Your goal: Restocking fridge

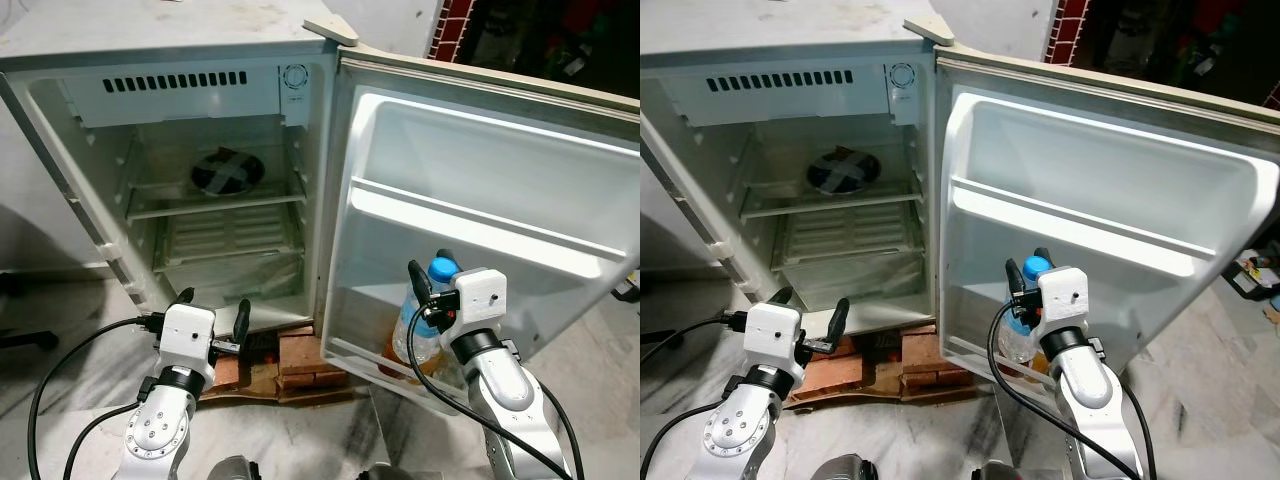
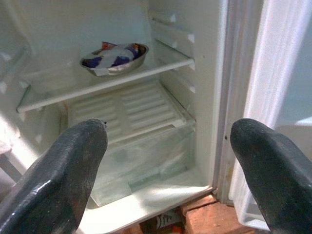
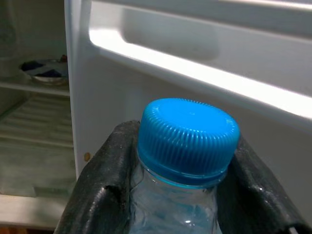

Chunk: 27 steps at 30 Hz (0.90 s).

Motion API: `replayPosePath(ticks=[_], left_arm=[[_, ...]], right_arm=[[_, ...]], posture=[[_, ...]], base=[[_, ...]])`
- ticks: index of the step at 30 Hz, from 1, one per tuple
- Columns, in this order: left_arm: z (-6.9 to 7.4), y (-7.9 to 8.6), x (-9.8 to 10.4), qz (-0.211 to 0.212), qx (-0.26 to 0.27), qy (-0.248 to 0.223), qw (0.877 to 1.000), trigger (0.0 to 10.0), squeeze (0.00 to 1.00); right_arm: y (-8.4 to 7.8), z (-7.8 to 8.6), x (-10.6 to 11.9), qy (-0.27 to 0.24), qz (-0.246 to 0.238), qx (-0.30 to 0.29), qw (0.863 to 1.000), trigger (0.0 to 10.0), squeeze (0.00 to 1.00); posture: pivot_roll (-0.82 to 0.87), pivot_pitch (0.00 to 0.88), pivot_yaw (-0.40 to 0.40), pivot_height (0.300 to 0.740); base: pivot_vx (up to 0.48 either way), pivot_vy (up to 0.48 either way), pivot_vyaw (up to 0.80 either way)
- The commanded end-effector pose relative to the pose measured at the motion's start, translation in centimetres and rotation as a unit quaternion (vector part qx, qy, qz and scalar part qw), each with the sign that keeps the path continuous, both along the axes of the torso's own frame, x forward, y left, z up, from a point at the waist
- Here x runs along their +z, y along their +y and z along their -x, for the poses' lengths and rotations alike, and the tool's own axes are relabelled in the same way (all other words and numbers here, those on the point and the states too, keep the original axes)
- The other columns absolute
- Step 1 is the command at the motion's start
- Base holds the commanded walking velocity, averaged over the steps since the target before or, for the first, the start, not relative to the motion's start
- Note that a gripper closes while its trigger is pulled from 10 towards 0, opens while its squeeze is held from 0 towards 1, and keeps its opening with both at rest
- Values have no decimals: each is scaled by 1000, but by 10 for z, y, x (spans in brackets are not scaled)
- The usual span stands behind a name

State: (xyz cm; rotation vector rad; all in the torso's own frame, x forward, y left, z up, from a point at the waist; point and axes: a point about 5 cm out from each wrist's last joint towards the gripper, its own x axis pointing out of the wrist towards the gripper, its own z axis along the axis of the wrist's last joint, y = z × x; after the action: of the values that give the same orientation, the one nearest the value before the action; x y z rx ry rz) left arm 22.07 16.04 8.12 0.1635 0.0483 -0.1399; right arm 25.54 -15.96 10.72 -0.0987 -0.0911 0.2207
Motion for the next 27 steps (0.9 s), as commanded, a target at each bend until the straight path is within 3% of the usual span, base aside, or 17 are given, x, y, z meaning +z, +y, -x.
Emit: replayPosePath(ticks=[1, 11, 27], left_arm=[[1, -1, -1, -4, -3, 3, 1000, 10000, 0], [1, -2, -1, -6, -5, 5, 1000, 10000, 0], [2, 4, -4, 10, 20, 15, 1000, 10000, 0]], right_arm=[[1, 0, 1, -3, 1, 4, 1000, 10000, 0], [3, -1, 0, -2, 0, 8, 1000, 10000, 0], [6, -4, -3, 1, -3, 13, 1000, 10000, 0]], posture=[[19, 102, -29, 667], [19, 104, -28, 607], [27, 94, -28, 607]], base=[[0, 0, 0], [0, 0, 0], [0, 0, 0]])
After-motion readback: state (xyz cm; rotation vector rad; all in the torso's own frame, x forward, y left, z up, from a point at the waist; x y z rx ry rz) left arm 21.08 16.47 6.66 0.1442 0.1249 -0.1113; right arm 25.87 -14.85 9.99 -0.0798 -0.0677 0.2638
